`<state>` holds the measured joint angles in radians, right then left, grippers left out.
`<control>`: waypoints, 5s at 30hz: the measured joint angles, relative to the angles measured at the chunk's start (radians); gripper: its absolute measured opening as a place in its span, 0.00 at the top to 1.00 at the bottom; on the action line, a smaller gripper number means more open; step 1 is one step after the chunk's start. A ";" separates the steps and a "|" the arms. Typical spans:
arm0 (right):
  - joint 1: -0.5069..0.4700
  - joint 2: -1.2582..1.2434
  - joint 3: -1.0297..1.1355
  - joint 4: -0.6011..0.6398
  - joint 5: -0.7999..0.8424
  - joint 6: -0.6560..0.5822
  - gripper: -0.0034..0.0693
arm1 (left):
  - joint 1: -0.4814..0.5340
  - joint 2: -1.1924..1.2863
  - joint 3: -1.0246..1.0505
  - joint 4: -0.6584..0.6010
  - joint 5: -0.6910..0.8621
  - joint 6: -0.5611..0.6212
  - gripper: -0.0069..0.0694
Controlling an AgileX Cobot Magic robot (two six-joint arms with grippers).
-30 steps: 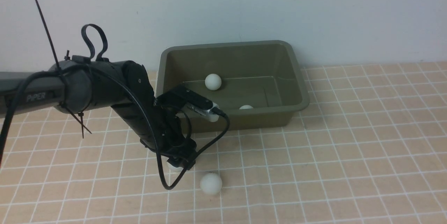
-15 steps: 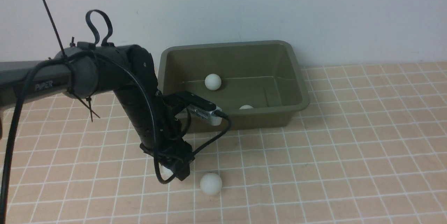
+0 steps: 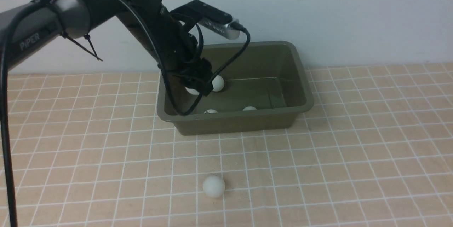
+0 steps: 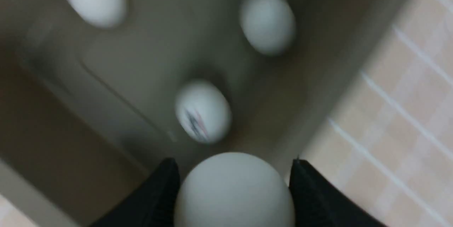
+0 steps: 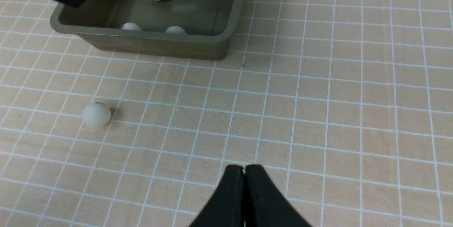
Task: Put the table tennis balls into the box on the light coffee tablecloth.
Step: 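Drop the ball into the bin, then reach for and grasp a ping pong ball on the table beside the basket, then drop the ball into the bin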
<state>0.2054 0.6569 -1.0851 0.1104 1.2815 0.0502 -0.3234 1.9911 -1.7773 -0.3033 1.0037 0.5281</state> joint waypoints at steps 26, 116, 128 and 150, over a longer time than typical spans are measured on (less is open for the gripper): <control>0.000 0.000 0.000 0.008 0.000 0.003 0.98 | 0.000 0.170 -0.204 0.001 0.047 -0.016 0.29; 0.000 0.000 0.000 0.023 0.000 -0.007 0.98 | -0.169 0.013 -0.104 0.048 0.178 0.032 0.50; 0.000 0.000 0.000 0.027 0.000 -0.002 0.98 | -0.137 0.172 -0.142 0.118 -0.231 -0.157 0.50; 0.000 0.000 0.006 -0.012 -0.001 -0.050 0.98 | -0.111 0.166 -0.229 0.180 -0.100 -0.186 0.49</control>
<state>0.2054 0.6569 -1.0792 0.0982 1.2803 0.0000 -0.4342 2.1569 -2.0067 -0.1230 0.9042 0.3417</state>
